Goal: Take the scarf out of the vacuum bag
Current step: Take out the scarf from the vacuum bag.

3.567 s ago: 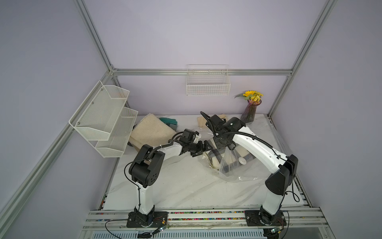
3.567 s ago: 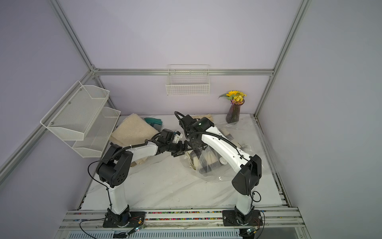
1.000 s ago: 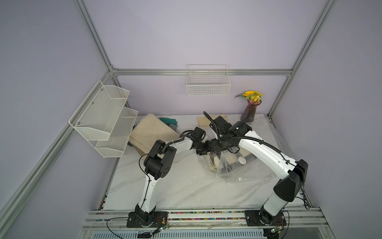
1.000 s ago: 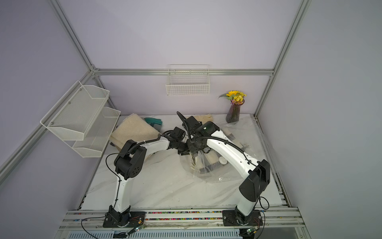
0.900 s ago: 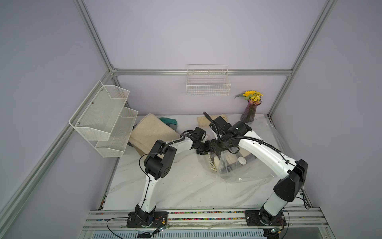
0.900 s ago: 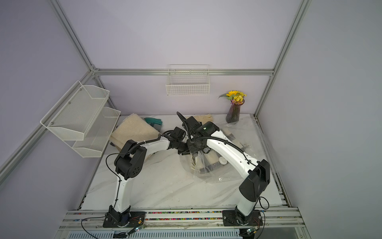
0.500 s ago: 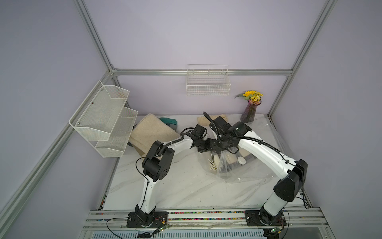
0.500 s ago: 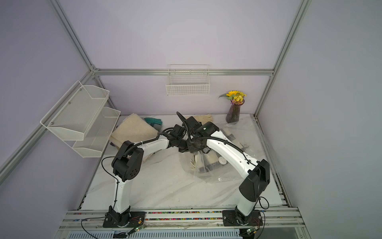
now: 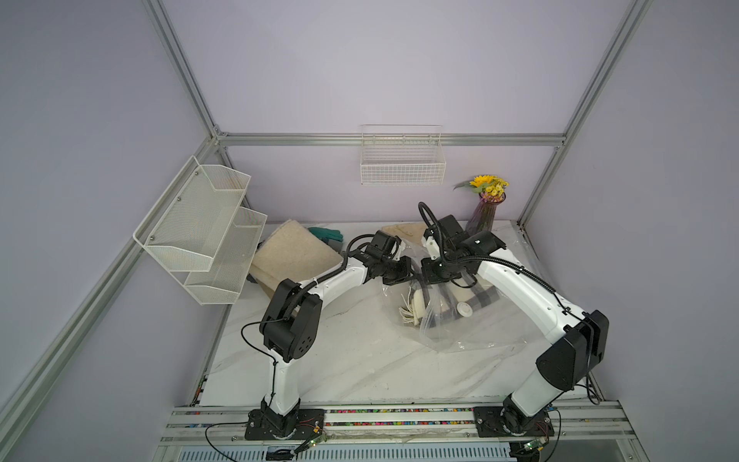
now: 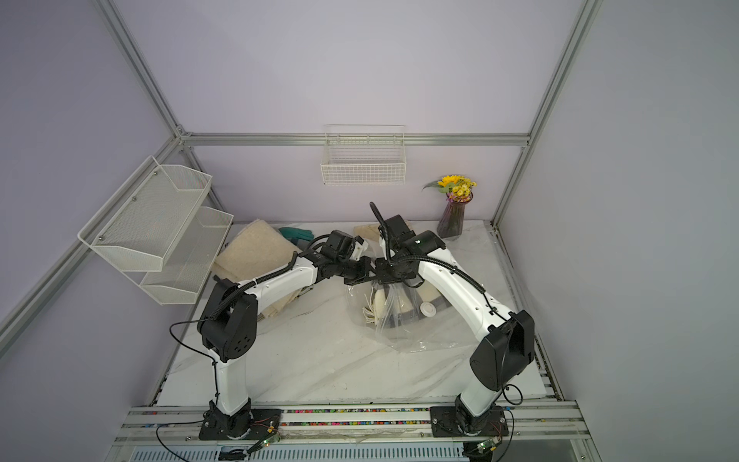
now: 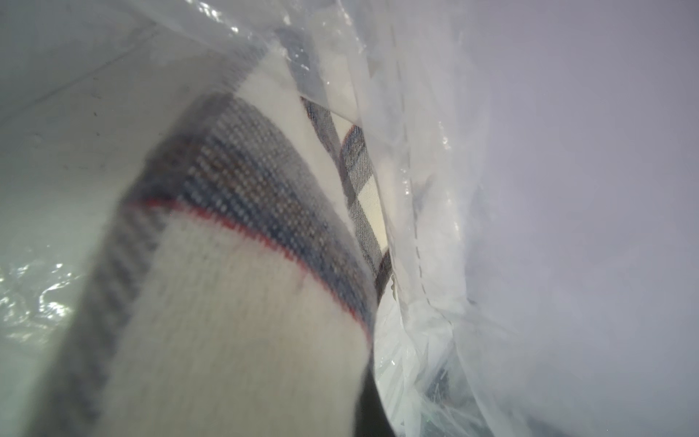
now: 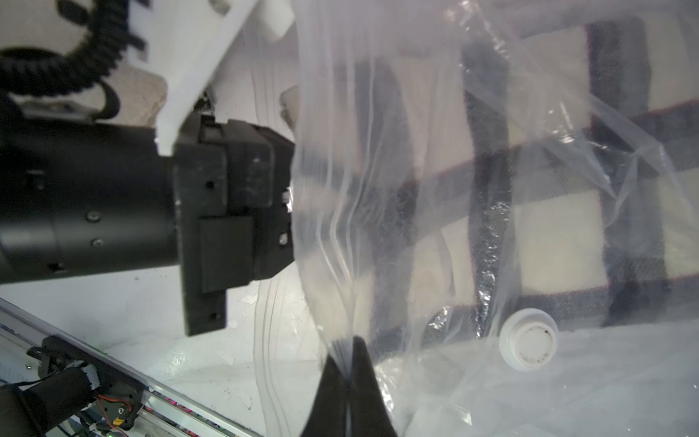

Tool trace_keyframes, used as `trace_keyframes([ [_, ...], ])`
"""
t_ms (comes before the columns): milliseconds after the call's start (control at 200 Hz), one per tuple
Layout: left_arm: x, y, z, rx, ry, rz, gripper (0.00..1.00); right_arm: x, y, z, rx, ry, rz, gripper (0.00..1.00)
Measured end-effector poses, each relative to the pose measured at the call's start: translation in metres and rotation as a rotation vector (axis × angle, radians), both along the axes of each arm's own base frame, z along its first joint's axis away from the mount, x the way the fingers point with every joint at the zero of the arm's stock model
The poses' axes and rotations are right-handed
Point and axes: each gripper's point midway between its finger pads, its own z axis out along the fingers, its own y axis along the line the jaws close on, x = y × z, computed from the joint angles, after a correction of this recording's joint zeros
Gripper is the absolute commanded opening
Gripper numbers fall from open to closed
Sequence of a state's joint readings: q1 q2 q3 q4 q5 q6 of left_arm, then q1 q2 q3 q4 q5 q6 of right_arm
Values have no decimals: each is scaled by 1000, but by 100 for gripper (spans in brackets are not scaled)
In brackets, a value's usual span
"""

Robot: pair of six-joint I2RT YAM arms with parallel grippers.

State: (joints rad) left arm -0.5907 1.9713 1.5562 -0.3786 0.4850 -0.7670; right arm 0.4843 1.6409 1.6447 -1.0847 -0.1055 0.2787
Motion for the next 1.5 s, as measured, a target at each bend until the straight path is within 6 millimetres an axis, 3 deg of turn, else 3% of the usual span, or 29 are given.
trace_keyframes([
  [215,1,-7,15,-26,-22,-15,0,10,-32,2,68,3,-64,0],
  [875,0,-20,52,-59,-46,-47,0,18,-46,-16,107,24,-85,0],
  [1245,-9,-8,53,3,-15,-77,0,20,-52,-23,114,33,-103,0],
  [1500,-11,16,66,32,-17,-69,0,22,-52,-29,116,31,-105,0],
])
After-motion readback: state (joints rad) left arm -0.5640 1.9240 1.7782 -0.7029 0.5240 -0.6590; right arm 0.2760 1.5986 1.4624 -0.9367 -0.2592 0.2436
